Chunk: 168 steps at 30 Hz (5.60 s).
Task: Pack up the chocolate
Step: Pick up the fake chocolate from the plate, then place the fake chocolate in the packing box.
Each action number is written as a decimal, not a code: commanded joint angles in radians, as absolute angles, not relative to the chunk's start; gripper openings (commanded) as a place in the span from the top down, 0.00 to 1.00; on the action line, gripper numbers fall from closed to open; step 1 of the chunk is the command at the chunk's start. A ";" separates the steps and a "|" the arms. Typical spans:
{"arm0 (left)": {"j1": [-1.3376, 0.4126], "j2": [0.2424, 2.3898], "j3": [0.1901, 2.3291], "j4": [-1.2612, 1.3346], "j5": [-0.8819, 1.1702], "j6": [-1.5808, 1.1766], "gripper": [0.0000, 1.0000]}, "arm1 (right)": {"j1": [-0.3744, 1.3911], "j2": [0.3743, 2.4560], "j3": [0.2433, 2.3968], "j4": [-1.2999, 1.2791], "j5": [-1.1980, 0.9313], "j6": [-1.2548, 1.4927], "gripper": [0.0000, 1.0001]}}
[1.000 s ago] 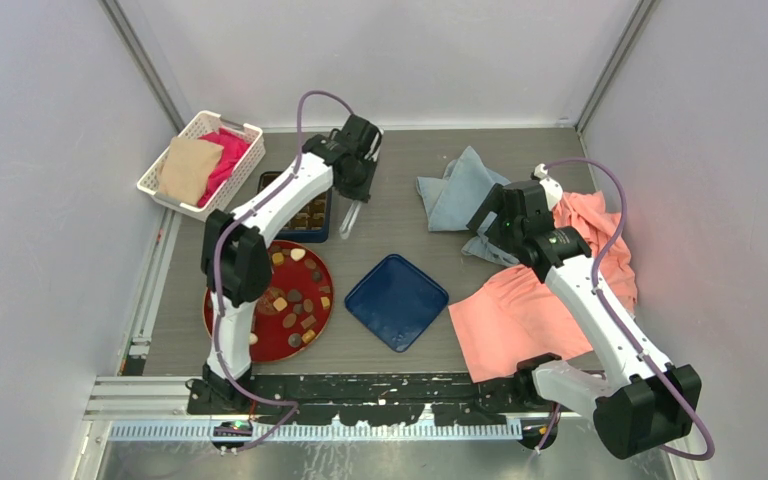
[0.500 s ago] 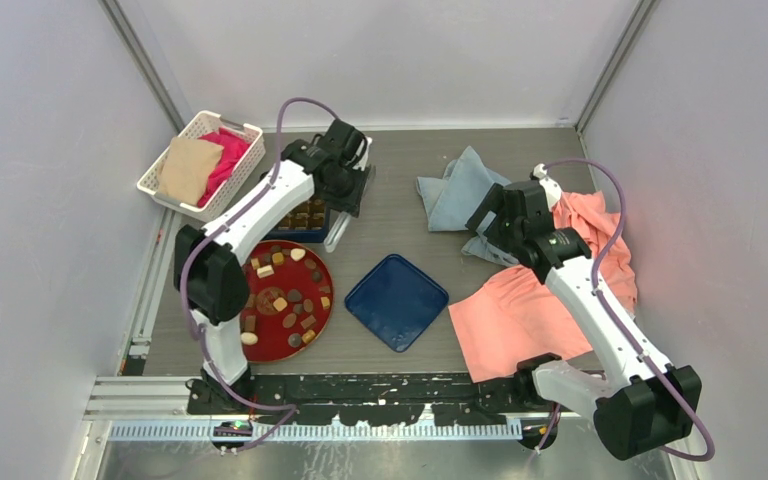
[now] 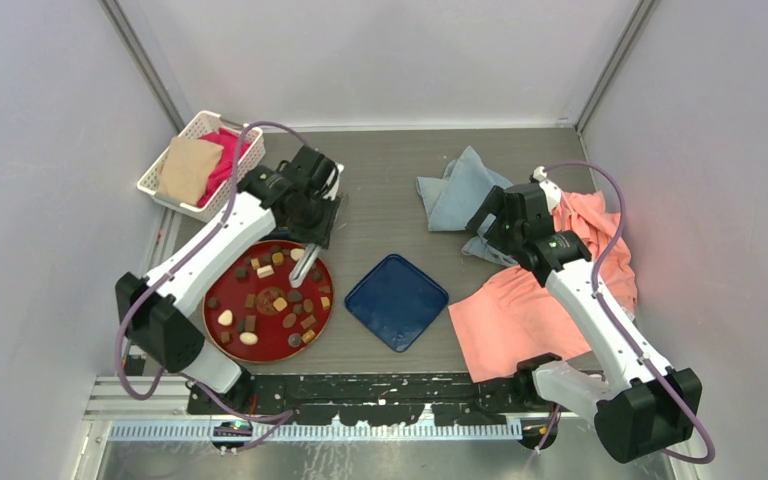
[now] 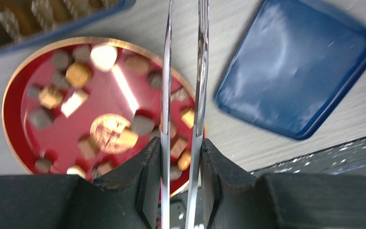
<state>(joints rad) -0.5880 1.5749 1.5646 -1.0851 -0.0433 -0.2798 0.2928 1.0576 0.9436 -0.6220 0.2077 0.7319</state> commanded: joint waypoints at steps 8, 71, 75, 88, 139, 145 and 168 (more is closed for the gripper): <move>-0.583 1.307 1.337 -1.358 -0.287 -0.494 0.57 | 0.296 1.069 0.930 -0.543 0.172 0.746 0.05; -0.397 1.482 1.050 -0.886 -0.084 -0.558 0.64 | 0.296 1.072 0.936 -0.556 0.183 0.733 0.05; -0.397 1.447 1.069 -0.923 -0.102 -0.548 0.74 | 0.296 1.075 0.934 -0.556 0.183 0.733 0.05; -0.385 1.315 1.156 -1.097 -0.188 -0.504 0.88 | 0.296 1.111 0.934 -0.529 0.161 0.740 0.05; -0.038 1.733 1.510 -1.033 0.025 -0.288 0.87 | 0.296 1.103 0.917 -0.534 0.186 0.707 0.05; -0.035 1.741 1.488 -1.017 0.016 -0.297 0.87 | 0.296 1.117 0.923 -0.530 0.185 0.709 0.04; -0.032 1.745 1.506 -1.019 0.039 -0.290 0.62 | 0.296 1.148 0.934 -0.526 0.186 0.709 0.05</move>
<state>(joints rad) -0.0406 1.7721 1.4754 -1.0363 0.0280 -0.3023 0.2928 1.1481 0.8986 -0.5640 0.1738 0.7136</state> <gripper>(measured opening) 0.400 0.954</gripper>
